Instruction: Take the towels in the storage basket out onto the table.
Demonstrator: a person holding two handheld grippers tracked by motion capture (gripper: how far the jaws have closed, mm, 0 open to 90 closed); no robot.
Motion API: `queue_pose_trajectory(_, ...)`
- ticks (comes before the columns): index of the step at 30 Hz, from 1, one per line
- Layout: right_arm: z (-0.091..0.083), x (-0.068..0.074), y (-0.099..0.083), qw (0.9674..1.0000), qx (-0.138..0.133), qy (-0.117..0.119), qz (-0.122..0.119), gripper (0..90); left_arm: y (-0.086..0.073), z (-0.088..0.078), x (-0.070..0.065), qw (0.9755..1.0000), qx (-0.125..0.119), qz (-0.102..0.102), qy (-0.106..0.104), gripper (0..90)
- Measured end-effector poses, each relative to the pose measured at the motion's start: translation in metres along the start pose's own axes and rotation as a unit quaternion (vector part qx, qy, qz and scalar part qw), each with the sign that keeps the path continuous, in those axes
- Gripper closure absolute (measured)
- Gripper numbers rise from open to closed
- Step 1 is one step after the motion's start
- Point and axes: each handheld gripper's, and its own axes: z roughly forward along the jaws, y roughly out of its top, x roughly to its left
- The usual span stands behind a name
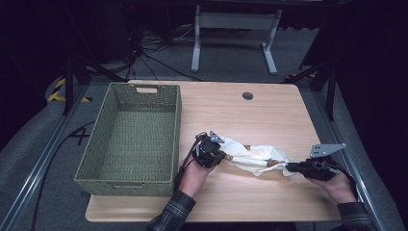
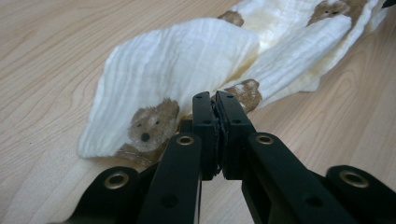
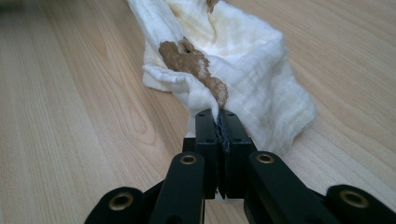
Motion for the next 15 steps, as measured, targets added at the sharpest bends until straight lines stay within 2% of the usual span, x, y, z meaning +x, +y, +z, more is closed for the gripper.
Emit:
queue_pose_trajectory(1, 0.003, -0.001, 0.000, 1.0000, 0.008, -0.003, -0.002, 87.4, 0.001, 0.003, 0.001, 1.0000, 0.003, 0.000, 0.002, 87.0)
queue_pose_trajectory(4, 0.013, -0.005, -0.001, 0.9993, 0.032, -0.017, -0.011, 84.5, 0.004, 0.018, 0.008, 0.9996, 0.001, 0.009, 0.028, 86.5)
queue_pose_trajectory(5, 0.013, -0.005, -0.001, 0.9993, 0.032, -0.017, -0.011, 84.5, 0.004, 0.018, 0.008, 0.9996, 0.001, 0.009, 0.028, 85.7)
queue_pose_trajectory(7, 0.017, -0.006, -0.002, 0.9989, 0.040, -0.022, -0.011, 79.2, 0.004, 0.025, 0.013, 0.9994, 0.001, -0.002, 0.034, 84.3)
queue_pose_trajectory(8, 0.016, -0.007, -0.002, 0.9991, 0.035, -0.021, -0.009, 75.4, 0.003, 0.031, 0.017, 0.9991, -0.006, -0.009, 0.040, 79.0)
queue_pose_trajectory(10, 0.013, -0.006, -0.001, 0.9994, 0.026, -0.023, -0.010, 74.7, 0.003, 0.030, 0.018, 0.9992, -0.003, -0.011, 0.038, 78.3)
queue_pose_trajectory(13, 0.004, -0.003, 0.004, 0.9996, -0.005, -0.023, -0.011, 75.1, 0.006, 0.018, 0.014, 0.9985, -0.028, -0.002, 0.047, 71.5)
queue_pose_trajectory(15, 0.002, 0.000, 0.008, 0.9995, -0.021, -0.017, -0.013, 78.5, 0.006, 0.012, 0.011, 0.9983, -0.036, -0.005, 0.045, 71.6)
